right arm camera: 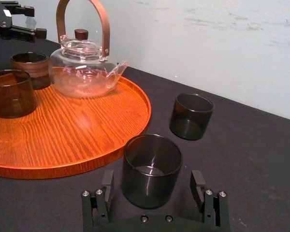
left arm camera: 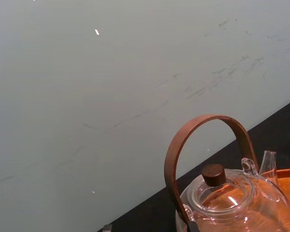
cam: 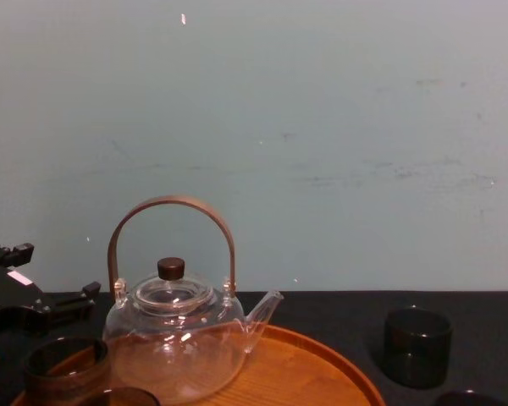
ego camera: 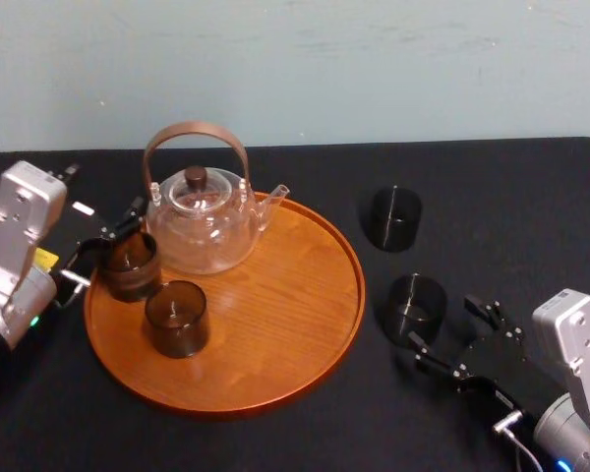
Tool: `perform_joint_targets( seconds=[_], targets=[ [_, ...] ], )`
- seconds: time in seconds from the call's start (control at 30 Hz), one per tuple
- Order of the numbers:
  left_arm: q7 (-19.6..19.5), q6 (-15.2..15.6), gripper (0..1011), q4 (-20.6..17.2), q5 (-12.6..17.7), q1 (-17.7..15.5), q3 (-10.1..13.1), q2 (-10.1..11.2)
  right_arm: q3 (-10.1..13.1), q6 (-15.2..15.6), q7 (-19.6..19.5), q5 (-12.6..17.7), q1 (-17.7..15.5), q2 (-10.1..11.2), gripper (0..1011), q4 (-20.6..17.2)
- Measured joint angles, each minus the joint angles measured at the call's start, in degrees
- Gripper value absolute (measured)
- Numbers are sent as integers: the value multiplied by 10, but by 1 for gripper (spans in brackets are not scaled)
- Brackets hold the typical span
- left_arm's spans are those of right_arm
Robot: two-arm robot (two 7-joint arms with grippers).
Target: Pick up the glass from the table and place it on the tray.
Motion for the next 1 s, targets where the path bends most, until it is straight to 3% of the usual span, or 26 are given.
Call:
perform_joint_targets(
  seconds=[0.33, 1.0],
  targets=[
    [0, 0, 1001, 0, 0, 0, 0, 0, 6, 10, 17, -3, 14, -16, 1002, 22],
    [0, 0, 1002, 0, 0, 0, 0, 0, -1, 1, 78, -21, 102, -68, 1002, 121]
  ],
)
